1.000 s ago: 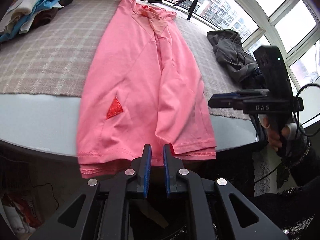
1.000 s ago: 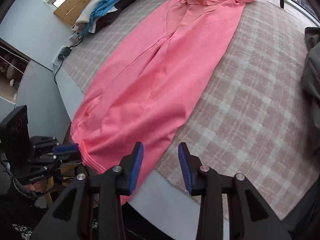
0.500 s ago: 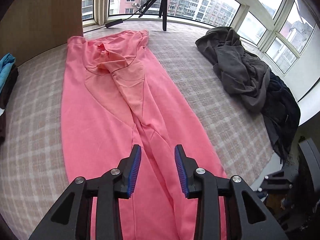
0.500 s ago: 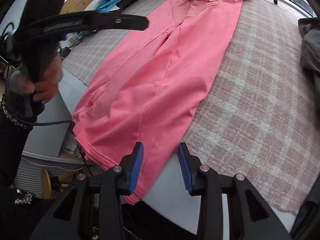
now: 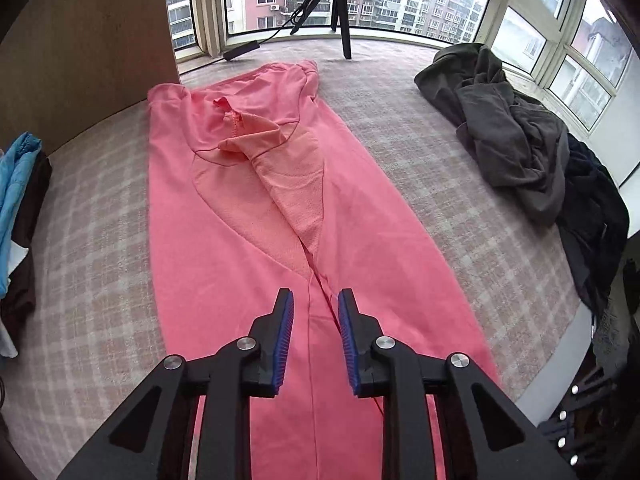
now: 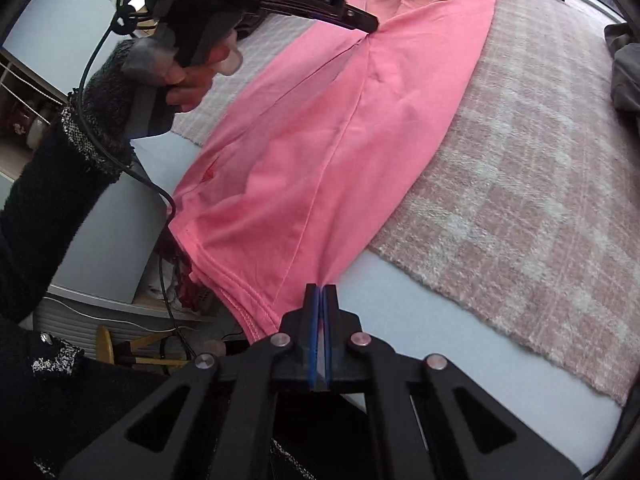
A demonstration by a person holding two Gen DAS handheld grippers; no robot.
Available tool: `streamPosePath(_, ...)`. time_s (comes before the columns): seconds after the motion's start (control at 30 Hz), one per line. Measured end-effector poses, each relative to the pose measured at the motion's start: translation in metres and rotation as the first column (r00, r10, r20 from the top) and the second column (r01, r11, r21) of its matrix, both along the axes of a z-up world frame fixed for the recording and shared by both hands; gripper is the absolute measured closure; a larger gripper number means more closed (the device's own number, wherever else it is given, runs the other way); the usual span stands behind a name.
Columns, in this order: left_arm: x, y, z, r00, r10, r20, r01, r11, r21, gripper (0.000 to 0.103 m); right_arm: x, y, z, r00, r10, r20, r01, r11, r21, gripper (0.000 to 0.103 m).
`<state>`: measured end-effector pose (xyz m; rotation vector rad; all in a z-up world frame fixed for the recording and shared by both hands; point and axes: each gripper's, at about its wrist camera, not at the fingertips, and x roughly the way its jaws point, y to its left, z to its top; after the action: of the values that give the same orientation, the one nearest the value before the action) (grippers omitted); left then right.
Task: Fold clothes
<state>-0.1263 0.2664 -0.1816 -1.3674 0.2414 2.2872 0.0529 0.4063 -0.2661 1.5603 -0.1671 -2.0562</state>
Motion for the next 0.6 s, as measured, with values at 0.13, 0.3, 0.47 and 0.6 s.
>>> streamPosePath(0.13,0.06,-0.02,0.016,0.999,-0.029,0.015,0.029,0.998,0.056,0.073,0.001,0.015,0.006,0.998,-0.065,-0.001,0.065,0.997,0.033,0.1)
streamPosePath(0.3,0.118,-0.008,-0.02,0.983,-0.105,0.149,0.092,0.991,0.093,0.073,-0.005,-0.003,0.008,0.999,-0.037,0.0,0.037,0.998,-0.043,0.099)
streamPosePath(0.47,0.147,-0.014,-0.025,0.984,-0.075,0.161,0.066,0.996,0.059,0.073,-0.012,-0.004,0.02,1.0,-0.014,0.028,0.015,0.999,-0.051,0.099)
streamPosePath(0.6,0.145,-0.023,0.02,0.994,-0.078,0.076,0.068,0.99,0.123,0.073,-0.042,0.029,0.081,0.993,-0.073,-0.09,0.068,0.996,-0.057,0.099)
